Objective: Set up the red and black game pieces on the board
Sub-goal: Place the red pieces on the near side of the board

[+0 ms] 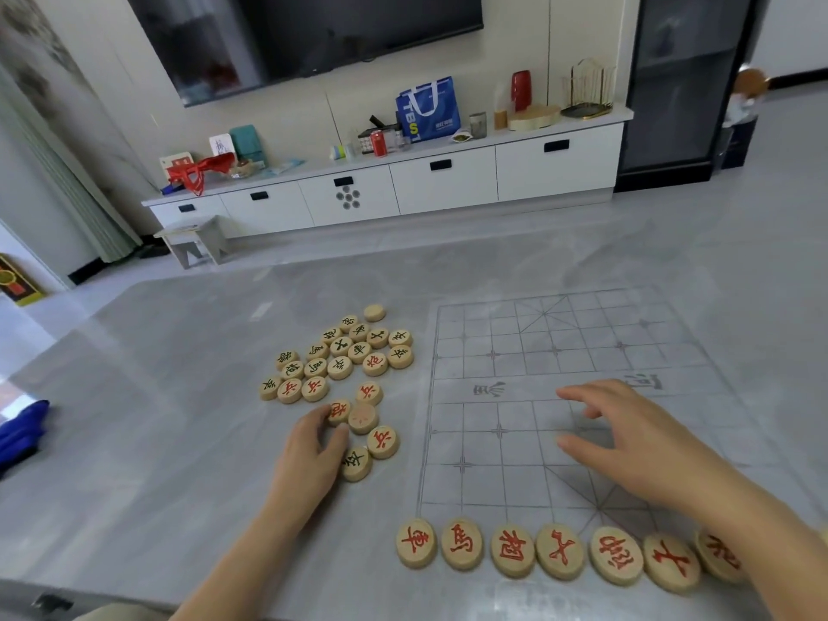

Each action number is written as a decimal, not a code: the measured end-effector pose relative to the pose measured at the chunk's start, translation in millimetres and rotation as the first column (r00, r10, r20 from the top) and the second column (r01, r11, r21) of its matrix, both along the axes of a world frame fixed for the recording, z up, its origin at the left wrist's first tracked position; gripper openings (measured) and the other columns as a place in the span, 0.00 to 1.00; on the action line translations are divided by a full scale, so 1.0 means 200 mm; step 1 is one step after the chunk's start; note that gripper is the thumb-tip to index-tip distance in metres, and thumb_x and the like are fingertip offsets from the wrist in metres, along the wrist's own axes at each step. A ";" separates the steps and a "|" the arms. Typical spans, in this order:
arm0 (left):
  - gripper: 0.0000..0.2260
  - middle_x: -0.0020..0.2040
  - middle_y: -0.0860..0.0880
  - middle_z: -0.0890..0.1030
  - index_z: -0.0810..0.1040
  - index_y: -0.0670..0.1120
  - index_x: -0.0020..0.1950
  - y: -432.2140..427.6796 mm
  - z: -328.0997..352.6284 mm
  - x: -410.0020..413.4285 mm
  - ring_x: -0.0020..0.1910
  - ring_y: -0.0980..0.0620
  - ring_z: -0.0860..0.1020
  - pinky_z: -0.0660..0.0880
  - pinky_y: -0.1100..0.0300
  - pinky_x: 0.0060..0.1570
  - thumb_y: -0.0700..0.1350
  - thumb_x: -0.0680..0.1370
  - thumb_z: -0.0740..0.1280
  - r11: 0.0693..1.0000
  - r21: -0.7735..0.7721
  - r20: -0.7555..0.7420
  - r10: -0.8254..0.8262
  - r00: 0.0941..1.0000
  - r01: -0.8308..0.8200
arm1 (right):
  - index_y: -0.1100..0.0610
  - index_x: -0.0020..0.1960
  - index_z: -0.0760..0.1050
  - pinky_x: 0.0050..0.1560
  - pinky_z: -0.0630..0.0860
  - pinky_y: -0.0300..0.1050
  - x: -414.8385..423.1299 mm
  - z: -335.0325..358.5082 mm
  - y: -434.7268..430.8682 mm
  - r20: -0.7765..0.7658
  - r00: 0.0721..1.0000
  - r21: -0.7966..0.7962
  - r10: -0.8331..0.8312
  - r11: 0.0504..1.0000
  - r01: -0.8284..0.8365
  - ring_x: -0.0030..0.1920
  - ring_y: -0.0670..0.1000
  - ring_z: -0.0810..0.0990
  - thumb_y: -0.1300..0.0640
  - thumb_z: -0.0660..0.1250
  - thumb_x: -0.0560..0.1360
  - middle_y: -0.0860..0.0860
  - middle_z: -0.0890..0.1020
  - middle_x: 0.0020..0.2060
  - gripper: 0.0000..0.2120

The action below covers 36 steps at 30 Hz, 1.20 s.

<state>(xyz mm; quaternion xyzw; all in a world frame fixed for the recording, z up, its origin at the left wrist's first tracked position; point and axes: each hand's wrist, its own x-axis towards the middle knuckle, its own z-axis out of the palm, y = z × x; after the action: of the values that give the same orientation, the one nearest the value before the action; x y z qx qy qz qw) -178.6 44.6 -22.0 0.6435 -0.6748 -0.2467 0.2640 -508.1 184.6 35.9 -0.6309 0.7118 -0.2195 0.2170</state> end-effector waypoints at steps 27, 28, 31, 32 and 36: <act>0.16 0.59 0.51 0.76 0.73 0.46 0.65 -0.09 0.10 -0.04 0.54 0.53 0.74 0.71 0.66 0.37 0.43 0.77 0.65 0.998 -0.053 0.055 -0.043 0.998 0.045 | 0.43 0.69 0.64 0.50 0.66 0.34 0.00 -0.02 -0.05 0.027 1.000 0.011 0.000 1.000 0.000 0.54 0.38 0.71 0.43 0.64 0.74 0.37 0.65 0.59 0.25; 0.16 0.60 0.51 0.75 0.72 0.46 0.65 -0.09 0.11 -0.04 0.54 0.53 0.74 0.73 0.64 0.38 0.43 0.77 0.64 0.998 -0.057 0.051 -0.037 0.998 0.040 | 0.43 0.69 0.64 0.50 0.67 0.34 0.00 -0.02 -0.05 0.028 1.000 0.010 -0.001 1.000 0.001 0.54 0.38 0.72 0.43 0.64 0.74 0.37 0.65 0.59 0.24; 0.17 0.56 0.51 0.74 0.72 0.47 0.66 -0.10 0.13 -0.02 0.52 0.52 0.74 0.77 0.52 0.49 0.42 0.76 0.64 0.999 -0.043 0.037 0.001 0.999 0.000 | 0.42 0.68 0.65 0.50 0.68 0.36 -0.01 -0.03 -0.05 0.030 1.000 0.009 -0.008 1.000 0.007 0.54 0.37 0.72 0.43 0.65 0.74 0.38 0.66 0.59 0.24; 0.17 0.56 0.51 0.74 0.71 0.48 0.66 -0.10 0.13 -0.01 0.52 0.52 0.74 0.77 0.51 0.49 0.42 0.76 0.65 1.000 -0.028 0.034 0.000 0.999 0.001 | 0.42 0.68 0.65 0.50 0.68 0.36 -0.01 -0.03 -0.05 0.028 1.000 0.012 -0.009 1.000 0.009 0.54 0.38 0.72 0.43 0.65 0.74 0.38 0.66 0.59 0.24; 0.21 0.58 0.52 0.76 0.69 0.48 0.68 -0.09 0.10 -0.01 0.53 0.54 0.74 0.71 0.60 0.50 0.42 0.75 0.67 0.995 0.016 0.054 -0.099 0.994 0.099 | 0.43 0.68 0.65 0.51 0.68 0.36 -0.01 -0.03 -0.06 0.024 1.000 0.018 -0.010 1.000 0.010 0.54 0.39 0.72 0.44 0.65 0.74 0.39 0.66 0.59 0.24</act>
<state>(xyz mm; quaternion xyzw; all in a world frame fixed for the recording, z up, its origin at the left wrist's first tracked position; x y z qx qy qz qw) -180.0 25.9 -1.1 0.6175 -0.7112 -0.2462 0.2287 -510.4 172.6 30.2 -0.6227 0.7141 -0.2220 0.2302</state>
